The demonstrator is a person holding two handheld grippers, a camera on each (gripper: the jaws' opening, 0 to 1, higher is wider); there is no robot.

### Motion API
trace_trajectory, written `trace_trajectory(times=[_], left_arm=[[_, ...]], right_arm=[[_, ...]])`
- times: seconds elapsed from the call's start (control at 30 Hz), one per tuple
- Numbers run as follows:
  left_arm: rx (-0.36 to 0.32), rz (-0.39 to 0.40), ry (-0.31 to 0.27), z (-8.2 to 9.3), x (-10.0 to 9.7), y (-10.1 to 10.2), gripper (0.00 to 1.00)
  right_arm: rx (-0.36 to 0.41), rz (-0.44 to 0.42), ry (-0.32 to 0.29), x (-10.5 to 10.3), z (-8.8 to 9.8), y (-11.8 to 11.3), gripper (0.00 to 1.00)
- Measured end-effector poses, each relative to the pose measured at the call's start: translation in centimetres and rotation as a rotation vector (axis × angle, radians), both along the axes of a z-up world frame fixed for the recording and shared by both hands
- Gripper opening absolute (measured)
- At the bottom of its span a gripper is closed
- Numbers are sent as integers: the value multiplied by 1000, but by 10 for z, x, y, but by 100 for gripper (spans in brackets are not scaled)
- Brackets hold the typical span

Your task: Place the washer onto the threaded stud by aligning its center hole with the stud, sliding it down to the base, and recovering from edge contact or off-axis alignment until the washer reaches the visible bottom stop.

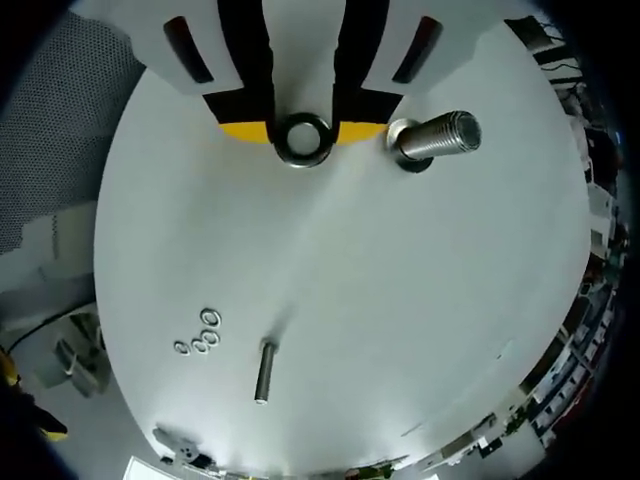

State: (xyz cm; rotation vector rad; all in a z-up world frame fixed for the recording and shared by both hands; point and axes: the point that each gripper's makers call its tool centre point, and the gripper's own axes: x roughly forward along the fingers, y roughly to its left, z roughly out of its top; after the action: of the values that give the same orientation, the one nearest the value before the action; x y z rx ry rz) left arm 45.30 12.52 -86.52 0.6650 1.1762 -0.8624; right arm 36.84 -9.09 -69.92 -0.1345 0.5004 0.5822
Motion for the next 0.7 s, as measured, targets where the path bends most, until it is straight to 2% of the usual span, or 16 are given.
trace_trajectory(times=[0.23,0.7], left_arm=[[-9,2,11,1,-4,-1,19],[-19,-14,-24,9,1,-2,19]], right_arm=[[-2,0,0,0,0,0,38],[-10,-1,0,0,-1,-1,38]])
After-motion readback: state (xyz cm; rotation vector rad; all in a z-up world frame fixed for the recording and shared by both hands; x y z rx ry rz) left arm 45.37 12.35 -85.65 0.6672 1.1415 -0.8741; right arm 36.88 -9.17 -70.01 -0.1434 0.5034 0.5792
